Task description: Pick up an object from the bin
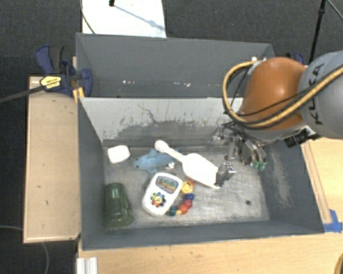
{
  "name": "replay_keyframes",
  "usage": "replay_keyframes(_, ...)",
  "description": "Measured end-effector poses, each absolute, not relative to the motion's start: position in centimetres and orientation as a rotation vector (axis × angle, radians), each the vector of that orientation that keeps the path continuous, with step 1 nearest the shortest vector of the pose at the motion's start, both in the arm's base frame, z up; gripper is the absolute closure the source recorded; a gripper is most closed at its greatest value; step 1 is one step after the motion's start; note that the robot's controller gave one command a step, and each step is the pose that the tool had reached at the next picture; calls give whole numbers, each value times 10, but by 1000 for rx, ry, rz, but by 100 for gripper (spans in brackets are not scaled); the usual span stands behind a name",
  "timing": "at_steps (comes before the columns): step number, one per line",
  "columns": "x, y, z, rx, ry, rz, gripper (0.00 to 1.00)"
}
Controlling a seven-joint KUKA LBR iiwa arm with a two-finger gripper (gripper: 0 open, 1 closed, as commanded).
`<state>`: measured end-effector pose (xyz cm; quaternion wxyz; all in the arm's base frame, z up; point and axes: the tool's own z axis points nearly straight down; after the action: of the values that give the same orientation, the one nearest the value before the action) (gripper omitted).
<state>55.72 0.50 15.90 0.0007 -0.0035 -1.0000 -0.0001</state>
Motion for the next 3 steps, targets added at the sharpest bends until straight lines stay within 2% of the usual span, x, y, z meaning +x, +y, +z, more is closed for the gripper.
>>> replay_keyframes(1, 547, 17, 134, -511, -3102, -1, 0)
replay_keyframes(2, 551, 23, 100, -448, -3110, -1, 0)
replay_keyframes(3, 536, 35, 79, -939, -3004, -4, 100)
